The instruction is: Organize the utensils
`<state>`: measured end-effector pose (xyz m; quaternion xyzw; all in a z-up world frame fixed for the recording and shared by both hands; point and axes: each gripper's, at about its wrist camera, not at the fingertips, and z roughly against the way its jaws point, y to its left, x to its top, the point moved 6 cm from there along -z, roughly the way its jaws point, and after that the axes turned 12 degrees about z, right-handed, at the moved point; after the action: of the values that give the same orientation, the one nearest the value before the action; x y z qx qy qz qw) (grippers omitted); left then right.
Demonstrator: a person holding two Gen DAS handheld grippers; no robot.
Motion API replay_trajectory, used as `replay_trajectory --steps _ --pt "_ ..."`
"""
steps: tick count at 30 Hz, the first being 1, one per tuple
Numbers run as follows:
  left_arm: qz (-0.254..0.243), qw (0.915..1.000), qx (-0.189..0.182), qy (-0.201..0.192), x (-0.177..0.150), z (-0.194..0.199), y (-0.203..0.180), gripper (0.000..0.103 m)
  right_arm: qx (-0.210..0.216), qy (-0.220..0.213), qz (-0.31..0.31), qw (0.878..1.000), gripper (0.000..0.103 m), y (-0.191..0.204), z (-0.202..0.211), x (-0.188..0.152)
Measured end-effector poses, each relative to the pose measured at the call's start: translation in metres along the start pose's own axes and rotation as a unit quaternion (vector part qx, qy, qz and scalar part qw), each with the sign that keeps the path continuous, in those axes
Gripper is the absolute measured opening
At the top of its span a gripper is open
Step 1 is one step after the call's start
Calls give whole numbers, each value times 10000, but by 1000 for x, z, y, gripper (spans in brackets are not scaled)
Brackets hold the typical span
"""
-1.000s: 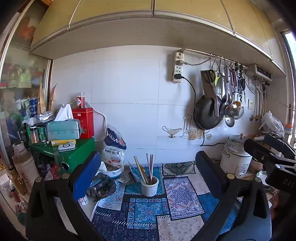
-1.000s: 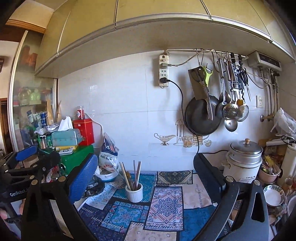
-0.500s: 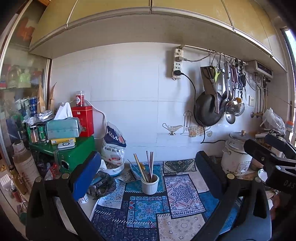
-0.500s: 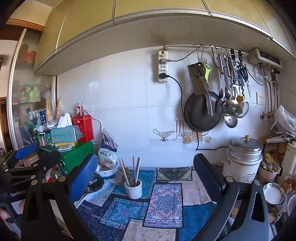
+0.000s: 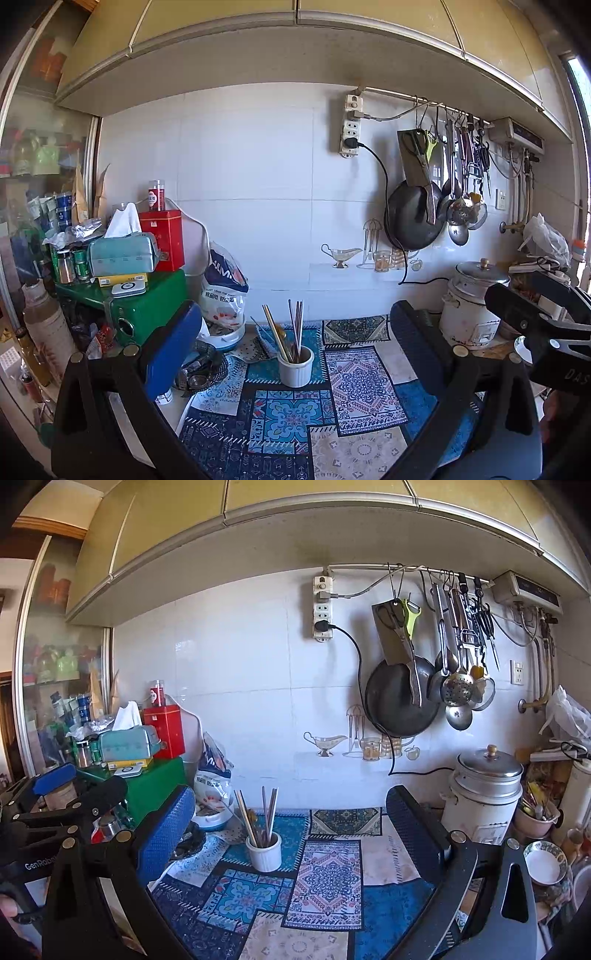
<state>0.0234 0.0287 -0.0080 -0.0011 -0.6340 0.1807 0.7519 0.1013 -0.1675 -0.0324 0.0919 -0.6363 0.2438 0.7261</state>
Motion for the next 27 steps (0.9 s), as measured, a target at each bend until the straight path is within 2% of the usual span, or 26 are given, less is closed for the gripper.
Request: replay_trajectory --steps 27 --pt "-93 9995 -287 118 -1 -7 -18 102 -69 -31 -80 9999 103 -11 -7 0"
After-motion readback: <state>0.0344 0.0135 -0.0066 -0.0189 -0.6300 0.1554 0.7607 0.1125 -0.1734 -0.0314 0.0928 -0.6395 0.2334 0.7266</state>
